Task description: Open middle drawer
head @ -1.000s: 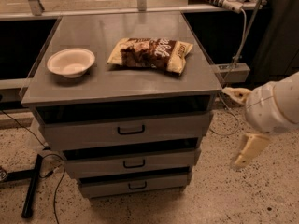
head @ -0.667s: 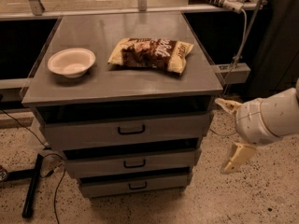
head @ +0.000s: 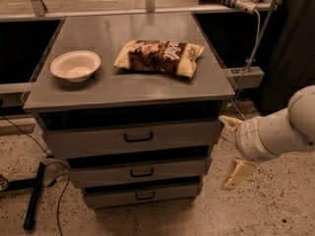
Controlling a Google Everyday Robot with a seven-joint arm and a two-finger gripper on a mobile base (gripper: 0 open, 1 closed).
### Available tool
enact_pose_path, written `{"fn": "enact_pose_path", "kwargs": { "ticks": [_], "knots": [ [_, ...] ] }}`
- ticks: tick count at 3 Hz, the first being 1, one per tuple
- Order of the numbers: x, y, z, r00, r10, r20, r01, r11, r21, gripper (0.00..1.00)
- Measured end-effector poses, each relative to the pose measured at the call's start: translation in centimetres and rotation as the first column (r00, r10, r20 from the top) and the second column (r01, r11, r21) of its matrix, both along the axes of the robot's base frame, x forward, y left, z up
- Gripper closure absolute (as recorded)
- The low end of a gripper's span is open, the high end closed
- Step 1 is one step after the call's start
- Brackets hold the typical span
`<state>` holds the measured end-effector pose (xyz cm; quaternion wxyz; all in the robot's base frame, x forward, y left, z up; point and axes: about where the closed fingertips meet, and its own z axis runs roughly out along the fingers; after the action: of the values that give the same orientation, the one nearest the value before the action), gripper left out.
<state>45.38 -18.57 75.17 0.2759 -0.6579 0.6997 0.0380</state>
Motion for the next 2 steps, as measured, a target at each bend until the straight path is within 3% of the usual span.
{"fn": "enact_pose_path", "kwargs": {
  "ticks": [2],
  "knots": [
    [0.9,1.1,-8.8,0.9989,-0.043,0.016,0.044,0.999,-0.025,0.00]
  ]
}}
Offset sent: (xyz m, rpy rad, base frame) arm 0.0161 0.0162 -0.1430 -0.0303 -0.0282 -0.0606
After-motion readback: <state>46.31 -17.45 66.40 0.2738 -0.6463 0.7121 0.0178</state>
